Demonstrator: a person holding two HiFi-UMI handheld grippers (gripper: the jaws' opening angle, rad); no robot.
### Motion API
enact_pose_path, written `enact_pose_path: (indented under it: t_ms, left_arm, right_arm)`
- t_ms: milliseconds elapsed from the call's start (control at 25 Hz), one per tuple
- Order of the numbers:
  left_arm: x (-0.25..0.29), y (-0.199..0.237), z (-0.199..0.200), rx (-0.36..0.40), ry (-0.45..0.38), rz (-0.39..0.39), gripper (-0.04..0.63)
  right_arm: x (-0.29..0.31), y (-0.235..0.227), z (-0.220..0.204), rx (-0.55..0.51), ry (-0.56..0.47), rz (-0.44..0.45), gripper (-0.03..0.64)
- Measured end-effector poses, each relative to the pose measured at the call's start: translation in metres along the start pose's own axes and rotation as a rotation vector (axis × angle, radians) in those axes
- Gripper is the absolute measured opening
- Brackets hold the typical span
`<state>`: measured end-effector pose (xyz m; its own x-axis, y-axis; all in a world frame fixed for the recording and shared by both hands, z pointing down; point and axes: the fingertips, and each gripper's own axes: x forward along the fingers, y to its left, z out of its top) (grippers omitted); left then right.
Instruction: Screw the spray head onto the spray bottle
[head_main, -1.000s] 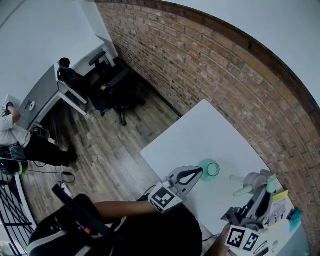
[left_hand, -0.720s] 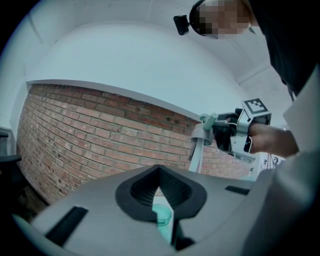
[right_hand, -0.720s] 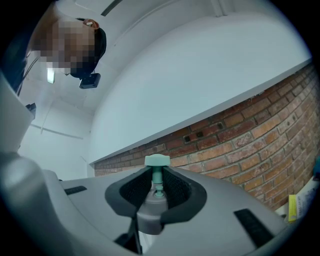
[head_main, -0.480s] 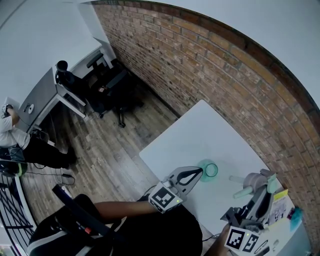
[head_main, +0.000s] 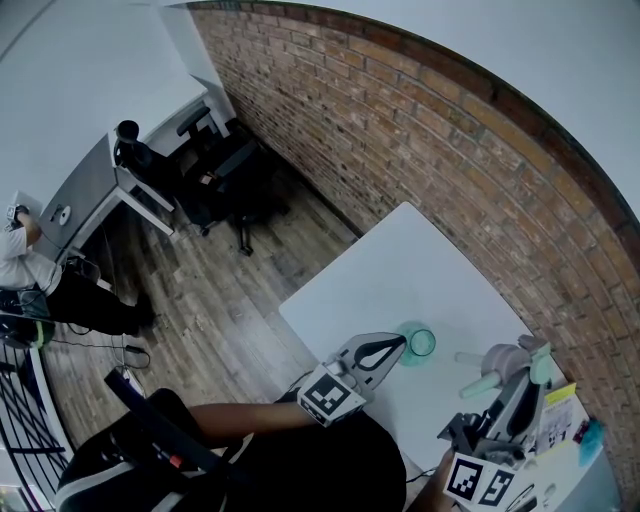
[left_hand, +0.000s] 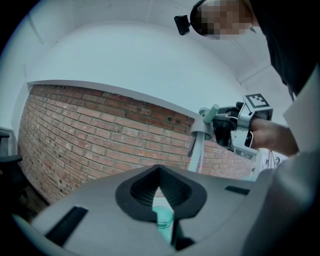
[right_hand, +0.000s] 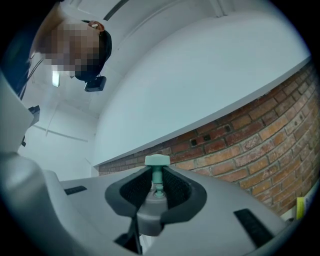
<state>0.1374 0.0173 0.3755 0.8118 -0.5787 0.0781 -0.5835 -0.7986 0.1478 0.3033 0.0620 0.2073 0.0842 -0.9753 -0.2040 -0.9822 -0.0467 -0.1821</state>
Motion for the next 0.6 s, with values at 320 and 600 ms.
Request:
enact_pose_path:
  t_ms: [320,600]
  left_arm:
    - [0.001,0.004,-0.003,0.006,0.015,0.01,0.0]
    - [0.0,0.01,0.001,-0.026,-0.003,0.029,0.0]
  right_arm:
    - [0.007,-0.006,-0.005,0.04,0.003,-0.001,0.074]
    - [0.013,-0.004,-0.015,0.056,0.016,0.005,0.074]
